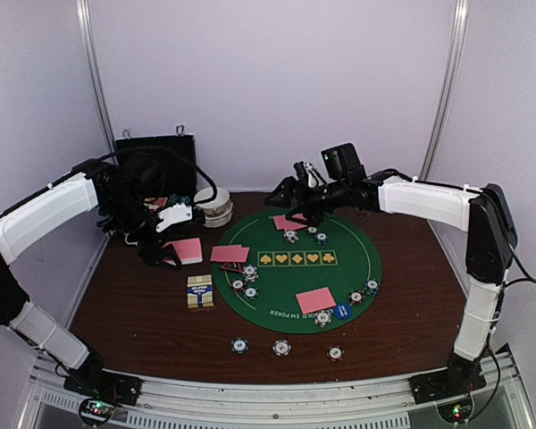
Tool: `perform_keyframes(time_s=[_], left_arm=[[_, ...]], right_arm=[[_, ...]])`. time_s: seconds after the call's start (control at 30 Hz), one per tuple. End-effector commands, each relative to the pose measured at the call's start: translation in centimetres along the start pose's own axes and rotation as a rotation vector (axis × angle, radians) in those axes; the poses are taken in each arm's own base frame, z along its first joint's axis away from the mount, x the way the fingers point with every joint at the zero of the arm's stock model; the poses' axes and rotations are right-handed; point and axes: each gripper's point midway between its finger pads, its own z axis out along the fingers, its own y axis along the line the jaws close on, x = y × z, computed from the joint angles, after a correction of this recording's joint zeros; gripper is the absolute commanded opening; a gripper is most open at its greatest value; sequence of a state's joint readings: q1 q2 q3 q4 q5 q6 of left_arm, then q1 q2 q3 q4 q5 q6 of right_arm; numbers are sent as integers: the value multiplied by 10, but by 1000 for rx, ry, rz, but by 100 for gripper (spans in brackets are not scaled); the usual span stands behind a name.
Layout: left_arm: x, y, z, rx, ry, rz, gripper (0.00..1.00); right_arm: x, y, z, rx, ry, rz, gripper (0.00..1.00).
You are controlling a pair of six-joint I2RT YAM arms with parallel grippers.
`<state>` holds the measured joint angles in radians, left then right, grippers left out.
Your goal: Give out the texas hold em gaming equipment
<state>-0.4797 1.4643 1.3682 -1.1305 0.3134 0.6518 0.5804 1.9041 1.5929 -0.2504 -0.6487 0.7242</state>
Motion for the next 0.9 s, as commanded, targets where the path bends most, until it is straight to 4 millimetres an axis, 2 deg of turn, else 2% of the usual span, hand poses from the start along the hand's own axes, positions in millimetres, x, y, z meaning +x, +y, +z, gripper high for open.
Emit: perform_keyframes(time_s=[0.0, 0.17, 0.3, 0.47, 0.63, 0.87], left_arm=[[-11, 4, -8, -23, -45, 1, 0], [-13, 4, -9, -20, -53, -4, 0], [-16, 4, -11, -19, -65, -4, 0], [-20, 4, -14, -21, -79, -7, 0], [-21, 3, -14, -16, -85, -5, 0], [-21, 2, -14, -13, -86, -6, 0]], right_arm=[[46, 52, 13, -192, 59, 54, 97], [94, 100, 37, -313, 147, 47, 97], [116, 121, 58, -362, 201, 56, 96], [132, 135, 78, -397, 248, 67, 95], [141, 140, 91, -417, 277, 82, 93], [142, 148, 104, -445, 286, 91, 91]])
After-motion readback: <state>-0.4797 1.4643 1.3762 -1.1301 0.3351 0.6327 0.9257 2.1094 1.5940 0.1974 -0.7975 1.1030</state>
